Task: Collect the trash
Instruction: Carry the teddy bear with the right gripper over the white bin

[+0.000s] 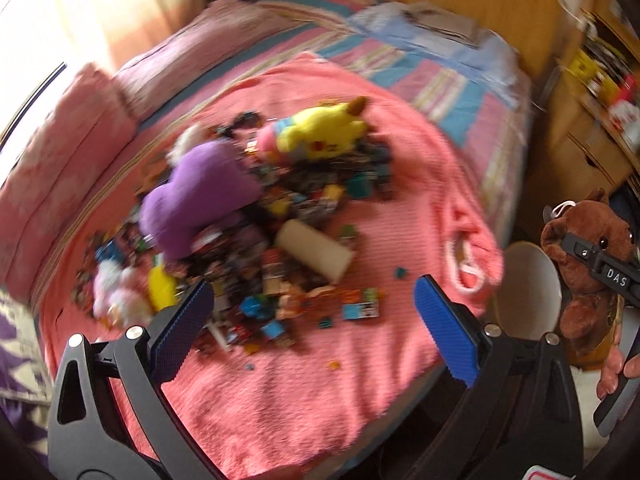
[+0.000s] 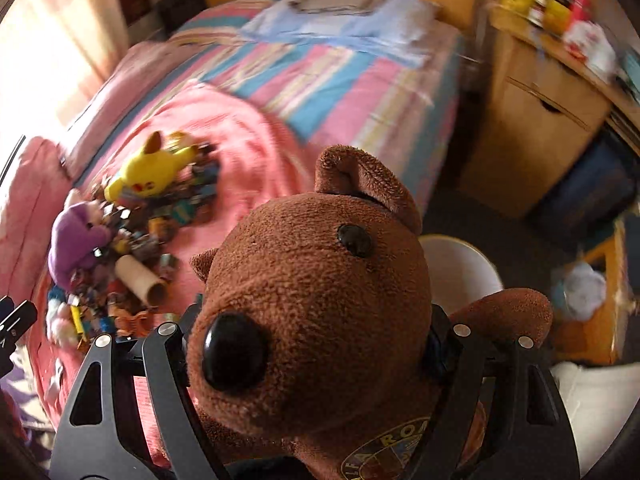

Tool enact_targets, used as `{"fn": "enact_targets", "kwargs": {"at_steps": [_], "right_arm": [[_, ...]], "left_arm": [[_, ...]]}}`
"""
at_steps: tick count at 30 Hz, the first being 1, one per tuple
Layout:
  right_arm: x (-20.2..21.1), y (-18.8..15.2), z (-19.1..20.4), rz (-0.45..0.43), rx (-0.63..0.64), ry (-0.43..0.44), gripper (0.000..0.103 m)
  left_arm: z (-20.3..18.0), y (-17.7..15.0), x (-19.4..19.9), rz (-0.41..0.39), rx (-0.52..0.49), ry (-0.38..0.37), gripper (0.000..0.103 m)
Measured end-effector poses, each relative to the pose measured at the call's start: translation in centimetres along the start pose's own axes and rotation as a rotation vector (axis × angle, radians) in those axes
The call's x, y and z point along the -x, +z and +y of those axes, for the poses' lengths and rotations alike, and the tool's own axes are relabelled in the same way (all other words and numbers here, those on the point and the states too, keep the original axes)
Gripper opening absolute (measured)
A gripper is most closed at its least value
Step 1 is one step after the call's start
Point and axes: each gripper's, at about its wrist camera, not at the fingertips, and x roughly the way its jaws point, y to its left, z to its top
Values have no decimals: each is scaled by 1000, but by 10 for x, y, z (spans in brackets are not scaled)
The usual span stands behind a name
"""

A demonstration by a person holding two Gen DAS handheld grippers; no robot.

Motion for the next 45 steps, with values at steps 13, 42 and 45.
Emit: {"fn": "enact_targets", "kwargs": {"at_steps": [13, 42, 45], "right_arm": [[-9, -17, -60, 38, -143, -41, 79], [-79, -44, -171, 148, -379, -140, 79], [-87, -46, -179, 164, -408, -136, 80]], "left_arm": [[-61, 23, -41, 52, -74, -92, 96], [-295, 7, -85, 155, -601, -338, 1], [-310, 4, -101, 170, -628, -307, 1]]}}
